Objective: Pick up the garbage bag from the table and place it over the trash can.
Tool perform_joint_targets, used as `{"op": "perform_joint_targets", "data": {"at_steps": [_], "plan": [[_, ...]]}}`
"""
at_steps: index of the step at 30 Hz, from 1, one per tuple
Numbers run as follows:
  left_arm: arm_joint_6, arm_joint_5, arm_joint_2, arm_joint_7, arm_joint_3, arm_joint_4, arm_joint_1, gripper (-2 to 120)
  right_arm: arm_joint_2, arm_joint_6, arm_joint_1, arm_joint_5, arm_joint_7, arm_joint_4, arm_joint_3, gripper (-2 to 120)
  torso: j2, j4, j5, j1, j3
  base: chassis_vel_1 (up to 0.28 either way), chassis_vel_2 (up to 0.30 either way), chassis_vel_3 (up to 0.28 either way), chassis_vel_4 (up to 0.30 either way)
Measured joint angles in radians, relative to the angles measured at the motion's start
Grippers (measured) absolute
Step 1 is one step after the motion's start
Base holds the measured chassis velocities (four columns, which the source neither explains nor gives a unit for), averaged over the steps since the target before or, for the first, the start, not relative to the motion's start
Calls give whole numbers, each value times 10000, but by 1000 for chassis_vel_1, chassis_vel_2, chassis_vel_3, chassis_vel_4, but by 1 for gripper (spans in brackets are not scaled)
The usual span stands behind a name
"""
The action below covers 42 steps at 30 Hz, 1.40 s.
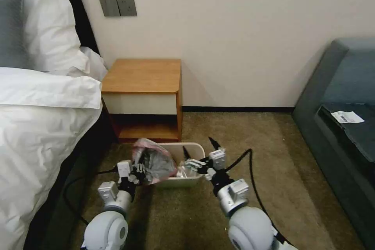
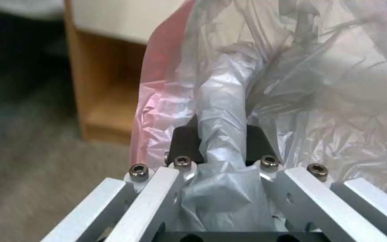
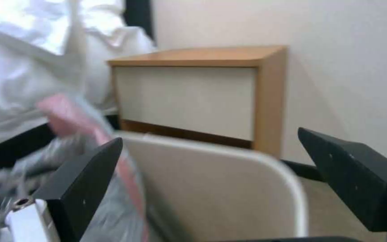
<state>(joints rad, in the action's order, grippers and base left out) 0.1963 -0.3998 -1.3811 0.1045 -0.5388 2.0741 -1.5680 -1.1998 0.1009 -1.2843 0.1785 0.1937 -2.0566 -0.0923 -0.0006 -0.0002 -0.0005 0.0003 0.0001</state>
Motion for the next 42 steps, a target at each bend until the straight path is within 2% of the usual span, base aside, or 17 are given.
{"op": "perform_joint_targets", "data": {"at_steps": [4, 7, 13, 19, 22, 23, 27, 28, 34, 35, 37, 39, 42], "plan": [[-136, 241, -2, 33, -188, 417, -184, 11, 196, 298, 674, 194, -364, 51, -512, 100, 1, 1, 3, 0, 0, 0, 0, 0, 0], [-317, 495, 9, 7, -200, 630, -295, 11, 407, 363, 1609, 557, -1295, 207, -848, 100, 1, 1, 4, 0, 0, 0, 0, 0, 0], [-417, 731, 272, -103, -43, 843, -494, 11, 485, 837, 2635, 1763, -1473, 423, -1453, 100, 3, 2, 4, -1, -1, 0, 0, 0, 0], [-473, 886, 324, -124, 92, 894, -563, 11, 460, 902, 2988, 1921, -1461, 788, -1764, 100, 4, 2, 5, -1, -1, 0, 0, 0, 0], [-548, 1107, 245, -140, 284, 920, -658, 11, 354, 912, 3218, 1954, -1392, 1045, -1932, 89, 4, 3, 5, -2, -1, 0, 0, 0, 0], [-548, 1107, 245, -140, 284, 920, -658, 11, 354, 912, 3218, 1954, -1392, 1045, -1932, 89, 4, 3, 5, -2, -1, 0, 0, 0, 0], [-621, 1200, 167, -142, 337, 830, -672, 11, 286, 915, 3230, 1948, -1336, 1066, -1960, 69, 5, 2, 5, -3, -1, 0, 0, 0, 0], [-621, 1200, 167, -142, 337, 830, -672, 11, 286, 915, 3230, 1948, -1336, 1066, -1960, 69, 5, 2, 5, -3, -1, 0, 0, 0, 0], [-740, 1230, 145, -160, 321, 731, -690, 11, 232, 915, 3187, 1890, -1251, 1073, -1972, 45, 5, 1, 5, -3, -2, 0, 0, 0, 0], [-740, 1230, 145, -160, 321, 731, -690, 11, 232, 915, 3187, 1890, -1251, 1073, -1972, 45, 5, 1, 5, -3, -2, 0, 0, 0, 0], [-765, 1279, 106, -162, 337, 729, -729, 11, 189, 914, 3175, 1866, -1229, 1074, -1983, 34, 5, 2, 5, -3, -1, 0, 0, 0, 0], [-769, 1291, 83, -162, 345, 729, -734, 11, 187, 913, 3174, 1855, -1220, 1078, -1987, 30, 5, 2, 5, -3, -1, 0, 0, 0, 0], [-771, 1304, 43, -159, 334, 769, -737, 11, 185, 911, 3173, 1840, -1205, 1080, -1999, 16, 5, 1, 5, -2, -1, 0, 0, 0, 0]]}}
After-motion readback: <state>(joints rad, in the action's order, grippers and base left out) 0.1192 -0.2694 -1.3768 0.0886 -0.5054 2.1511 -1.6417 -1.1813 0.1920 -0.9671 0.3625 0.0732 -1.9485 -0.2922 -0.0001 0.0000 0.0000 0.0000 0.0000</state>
